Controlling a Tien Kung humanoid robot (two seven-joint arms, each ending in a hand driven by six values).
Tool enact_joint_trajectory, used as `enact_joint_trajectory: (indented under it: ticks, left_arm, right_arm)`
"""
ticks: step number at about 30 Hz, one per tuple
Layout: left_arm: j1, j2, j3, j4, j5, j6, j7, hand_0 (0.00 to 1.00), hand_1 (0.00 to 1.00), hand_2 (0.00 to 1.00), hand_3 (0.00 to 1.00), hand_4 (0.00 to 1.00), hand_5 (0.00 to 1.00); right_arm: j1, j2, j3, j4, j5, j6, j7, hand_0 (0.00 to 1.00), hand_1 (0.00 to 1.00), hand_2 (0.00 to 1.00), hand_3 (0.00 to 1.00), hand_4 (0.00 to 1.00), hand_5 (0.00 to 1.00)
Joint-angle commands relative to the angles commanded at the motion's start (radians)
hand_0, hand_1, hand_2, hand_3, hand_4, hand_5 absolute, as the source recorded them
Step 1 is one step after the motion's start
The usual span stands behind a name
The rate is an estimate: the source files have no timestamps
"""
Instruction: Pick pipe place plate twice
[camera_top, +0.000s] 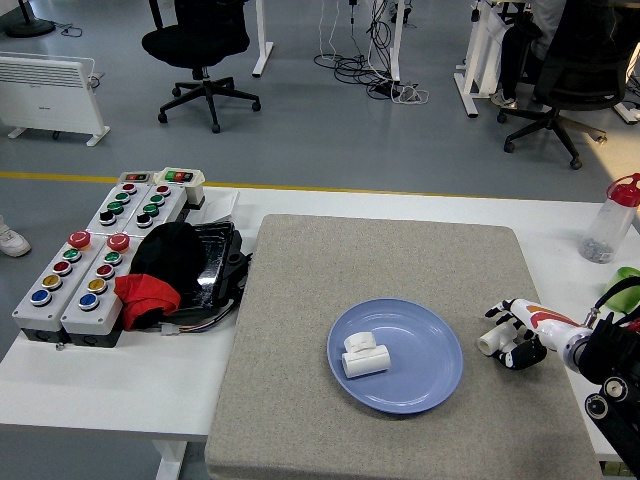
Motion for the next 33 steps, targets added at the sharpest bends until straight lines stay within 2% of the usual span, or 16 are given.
enact_joint_trajectory:
  ticks: [1, 2, 14, 20, 24, 28, 33]
  left_arm:
    - [0.000, 0.000, 0.000, 0.000, -0.001, 0.000, 0.000, 0.723, 0.764, 0.728, 0.685, 0.421, 0.998]
    - [0.000, 0.000, 0.000, 0.000, 0.000, 0.000, 0.000, 0.723, 0.763, 0.728, 0.685, 0.421, 0.998]
    - [0.001, -0.001, -0.003, 0.000, 0.005, 0.000, 0.002, 0.722, 0.763, 0.728, 0.685, 0.420, 0.998]
    - [0.004, -0.001, -0.007, -0.001, 0.013, 0.000, 0.004, 0.722, 0.764, 0.729, 0.685, 0.420, 0.998]
    - [0.006, -0.001, -0.009, -0.001, 0.016, 0.000, 0.005, 0.723, 0.764, 0.729, 0.685, 0.420, 0.998]
    - [0.008, 0.000, -0.011, -0.001, 0.020, 0.000, 0.006, 0.722, 0.764, 0.729, 0.685, 0.420, 0.998]
    - [0.009, 0.000, -0.012, -0.001, 0.021, 0.000, 0.005, 0.721, 0.764, 0.729, 0.685, 0.420, 0.998]
  right_arm:
    - [0.000, 0.000, 0.000, 0.000, 0.000, -0.001, 0.000, 0.477, 0.560, 0.591, 0.774, 0.615, 0.216]
    - [-0.001, 0.000, 0.000, 0.002, 0.001, -0.002, 0.000, 0.433, 0.527, 0.562, 0.758, 0.590, 0.200]
    - [-0.005, -0.008, 0.019, 0.042, -0.007, -0.022, 0.007, 0.424, 0.521, 0.555, 0.749, 0.608, 0.212]
    - [-0.006, -0.014, 0.016, 0.108, -0.011, -0.028, 0.010, 0.420, 0.516, 0.554, 0.747, 0.603, 0.208]
    - [-0.008, -0.020, -0.005, 0.176, 0.001, -0.027, 0.012, 0.417, 0.516, 0.553, 0.744, 0.600, 0.207]
    - [-0.008, -0.027, -0.049, 0.252, 0.019, -0.017, 0.015, 0.417, 0.515, 0.552, 0.742, 0.574, 0.194]
    - [-0.005, -0.033, -0.111, 0.296, 0.031, -0.009, 0.018, 0.432, 0.525, 0.553, 0.740, 0.563, 0.181]
